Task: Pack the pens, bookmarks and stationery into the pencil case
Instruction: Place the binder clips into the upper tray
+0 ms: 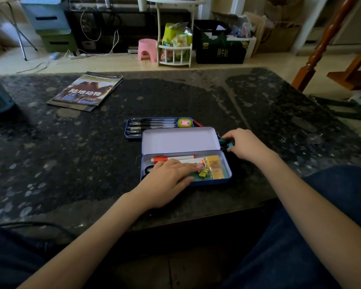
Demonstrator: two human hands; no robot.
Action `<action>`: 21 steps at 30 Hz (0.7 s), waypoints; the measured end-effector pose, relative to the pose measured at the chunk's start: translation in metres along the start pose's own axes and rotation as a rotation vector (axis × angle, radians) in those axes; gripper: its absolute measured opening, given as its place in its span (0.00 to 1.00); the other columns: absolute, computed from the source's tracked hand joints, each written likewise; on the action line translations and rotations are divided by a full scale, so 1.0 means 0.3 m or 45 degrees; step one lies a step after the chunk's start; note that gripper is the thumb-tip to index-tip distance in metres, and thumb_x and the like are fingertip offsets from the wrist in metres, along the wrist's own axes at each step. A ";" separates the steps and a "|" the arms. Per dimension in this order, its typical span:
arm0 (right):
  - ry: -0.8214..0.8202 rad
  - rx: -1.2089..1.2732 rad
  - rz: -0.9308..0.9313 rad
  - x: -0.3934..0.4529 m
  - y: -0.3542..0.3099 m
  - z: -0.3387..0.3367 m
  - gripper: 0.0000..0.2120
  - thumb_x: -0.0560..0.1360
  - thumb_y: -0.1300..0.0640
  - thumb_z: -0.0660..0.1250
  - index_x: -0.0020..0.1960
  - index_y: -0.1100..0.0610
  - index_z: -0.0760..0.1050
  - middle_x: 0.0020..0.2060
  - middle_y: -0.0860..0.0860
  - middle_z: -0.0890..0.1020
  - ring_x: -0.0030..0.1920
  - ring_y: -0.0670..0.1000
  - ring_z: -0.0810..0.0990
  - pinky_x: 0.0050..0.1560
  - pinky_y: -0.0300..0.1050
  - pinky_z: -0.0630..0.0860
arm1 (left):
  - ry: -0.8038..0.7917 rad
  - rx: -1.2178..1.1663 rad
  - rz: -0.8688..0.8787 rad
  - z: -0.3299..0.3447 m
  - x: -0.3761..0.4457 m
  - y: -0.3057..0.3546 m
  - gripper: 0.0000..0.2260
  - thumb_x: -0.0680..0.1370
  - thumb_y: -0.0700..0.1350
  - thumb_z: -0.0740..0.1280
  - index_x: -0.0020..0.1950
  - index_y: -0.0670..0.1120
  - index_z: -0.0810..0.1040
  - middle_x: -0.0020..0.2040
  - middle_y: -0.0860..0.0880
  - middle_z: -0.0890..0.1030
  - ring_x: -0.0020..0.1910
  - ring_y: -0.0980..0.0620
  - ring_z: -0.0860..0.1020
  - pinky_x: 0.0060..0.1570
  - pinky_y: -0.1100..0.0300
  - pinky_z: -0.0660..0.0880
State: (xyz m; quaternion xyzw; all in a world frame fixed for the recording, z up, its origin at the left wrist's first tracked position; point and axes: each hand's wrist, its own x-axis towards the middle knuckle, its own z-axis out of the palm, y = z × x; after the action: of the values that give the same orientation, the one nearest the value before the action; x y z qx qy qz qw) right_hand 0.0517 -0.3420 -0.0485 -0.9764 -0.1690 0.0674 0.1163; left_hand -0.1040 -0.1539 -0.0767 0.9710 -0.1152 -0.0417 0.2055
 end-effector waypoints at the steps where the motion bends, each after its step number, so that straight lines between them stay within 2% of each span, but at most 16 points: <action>1: 0.007 -0.009 -0.021 0.002 -0.002 0.004 0.23 0.74 0.64 0.69 0.68 0.54 0.72 0.63 0.54 0.78 0.60 0.54 0.77 0.61 0.50 0.74 | -0.004 0.006 0.003 0.001 0.000 0.001 0.19 0.80 0.56 0.53 0.72 0.62 0.61 0.68 0.57 0.71 0.65 0.55 0.65 0.62 0.56 0.60; 6: 0.103 -0.046 -0.047 0.009 -0.011 0.032 0.19 0.76 0.60 0.66 0.67 0.53 0.73 0.63 0.52 0.77 0.60 0.54 0.77 0.59 0.52 0.75 | 0.027 -0.073 -0.039 0.001 -0.002 0.001 0.18 0.80 0.55 0.55 0.71 0.61 0.63 0.66 0.53 0.72 0.65 0.55 0.66 0.62 0.58 0.60; 10: 0.169 -0.028 -0.028 0.013 -0.017 0.044 0.11 0.77 0.58 0.65 0.59 0.53 0.76 0.54 0.51 0.80 0.52 0.51 0.79 0.50 0.48 0.76 | 0.028 -0.089 -0.071 0.001 0.003 -0.001 0.17 0.80 0.54 0.56 0.69 0.61 0.65 0.64 0.52 0.74 0.64 0.54 0.67 0.60 0.58 0.62; 16: 0.160 -0.074 -0.040 0.018 -0.015 0.045 0.08 0.77 0.57 0.65 0.56 0.53 0.76 0.50 0.51 0.79 0.48 0.51 0.78 0.45 0.47 0.77 | 0.044 -0.014 0.031 0.006 -0.004 -0.003 0.17 0.80 0.56 0.55 0.69 0.62 0.66 0.67 0.60 0.72 0.64 0.57 0.67 0.64 0.54 0.64; 21: 0.176 -0.114 -0.036 0.024 -0.016 0.053 0.05 0.78 0.56 0.63 0.54 0.54 0.74 0.48 0.52 0.79 0.46 0.52 0.77 0.44 0.49 0.77 | 0.053 -0.039 0.022 0.009 0.001 -0.013 0.16 0.79 0.57 0.56 0.68 0.62 0.68 0.66 0.60 0.73 0.63 0.57 0.68 0.64 0.53 0.65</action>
State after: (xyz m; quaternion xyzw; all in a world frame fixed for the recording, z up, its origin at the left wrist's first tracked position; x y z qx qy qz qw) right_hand 0.0542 -0.3317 -0.0633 -0.9805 -0.1774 -0.0093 0.0846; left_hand -0.1031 -0.1515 -0.0807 0.9674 -0.1186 -0.0213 0.2229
